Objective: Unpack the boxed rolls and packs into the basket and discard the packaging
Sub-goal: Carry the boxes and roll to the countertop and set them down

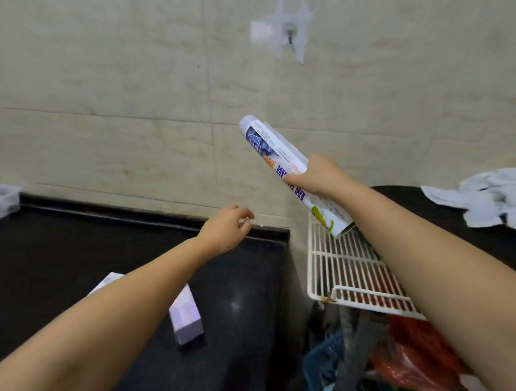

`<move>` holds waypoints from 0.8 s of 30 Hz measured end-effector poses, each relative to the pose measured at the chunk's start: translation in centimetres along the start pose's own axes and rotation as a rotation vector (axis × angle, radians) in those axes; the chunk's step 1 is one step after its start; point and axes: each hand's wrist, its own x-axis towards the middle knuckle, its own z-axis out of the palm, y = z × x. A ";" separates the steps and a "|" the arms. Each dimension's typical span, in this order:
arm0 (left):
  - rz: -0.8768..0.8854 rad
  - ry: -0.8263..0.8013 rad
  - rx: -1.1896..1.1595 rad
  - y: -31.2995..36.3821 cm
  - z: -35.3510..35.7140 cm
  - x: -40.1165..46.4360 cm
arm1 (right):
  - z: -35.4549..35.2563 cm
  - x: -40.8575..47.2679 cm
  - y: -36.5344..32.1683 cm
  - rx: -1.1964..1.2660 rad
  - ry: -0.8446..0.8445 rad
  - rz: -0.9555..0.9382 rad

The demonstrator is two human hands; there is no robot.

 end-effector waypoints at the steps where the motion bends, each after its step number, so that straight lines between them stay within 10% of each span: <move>1: -0.032 -0.009 0.018 -2.4 -0.7 -0.9 | 1.6 0.4 -1.9 0.021 -0.013 -0.015; 10: -0.396 -0.251 -0.029 -16.3 2.2 -6.7 | 16.4 0.1 -9.8 0.154 -0.206 0.050; 24: -0.951 -0.150 -0.067 -15.2 13.8 -7.2 | 26.4 -3.6 0.2 -0.050 -0.417 0.259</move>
